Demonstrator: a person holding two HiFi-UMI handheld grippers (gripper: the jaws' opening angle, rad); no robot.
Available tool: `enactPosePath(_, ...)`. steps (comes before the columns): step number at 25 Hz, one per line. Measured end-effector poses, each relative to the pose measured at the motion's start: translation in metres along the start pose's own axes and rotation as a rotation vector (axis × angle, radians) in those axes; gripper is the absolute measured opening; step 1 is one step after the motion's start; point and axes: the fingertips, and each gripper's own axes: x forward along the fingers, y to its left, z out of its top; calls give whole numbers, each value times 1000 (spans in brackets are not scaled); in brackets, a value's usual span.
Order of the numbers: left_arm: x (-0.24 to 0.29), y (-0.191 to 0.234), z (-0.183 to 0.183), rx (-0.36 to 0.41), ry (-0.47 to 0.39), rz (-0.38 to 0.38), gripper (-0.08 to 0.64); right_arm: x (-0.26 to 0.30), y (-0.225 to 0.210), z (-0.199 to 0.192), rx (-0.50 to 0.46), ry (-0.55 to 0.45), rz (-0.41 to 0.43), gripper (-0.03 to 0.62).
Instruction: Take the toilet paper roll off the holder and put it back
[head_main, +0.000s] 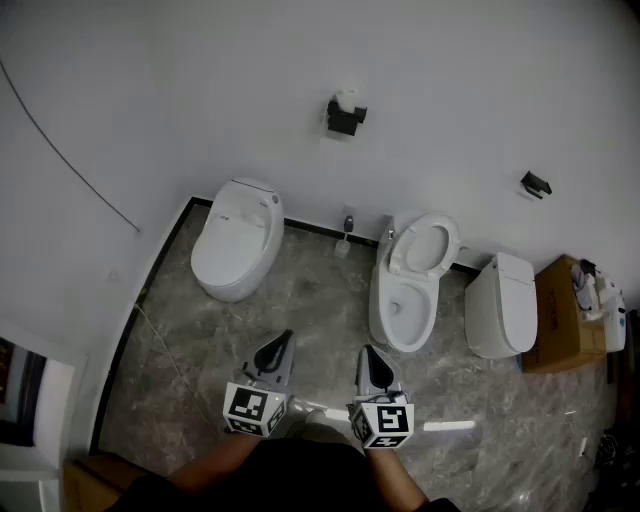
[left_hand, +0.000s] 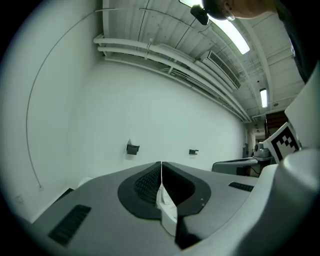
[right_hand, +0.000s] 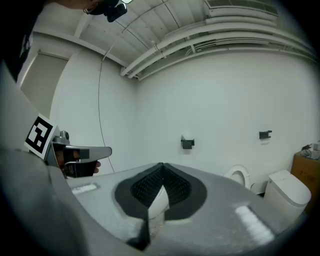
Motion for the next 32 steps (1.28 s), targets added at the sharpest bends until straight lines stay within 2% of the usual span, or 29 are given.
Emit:
enactPosePath(10, 54, -45, 8, 33, -3, 30, 20, 4, -73, 3, 20, -18, 0, -3)
enactPosePath(16, 79, -58, 3, 34, 9, 66, 20, 17, -103, -8, 52, -9, 50, -2)
enactPosePath(24, 132, -29, -3, 21, 10, 55, 20, 65, -127, -16, 62, 15, 35, -2)
enactPosePath(27, 162, -6, -5, 14, 5, 44, 20, 100, -132, -12, 45, 19, 21, -2)
enactPosePath(32, 220, 45, -1, 49, 12, 25, 20, 178, -139, -6, 35, 31, 0, -2)
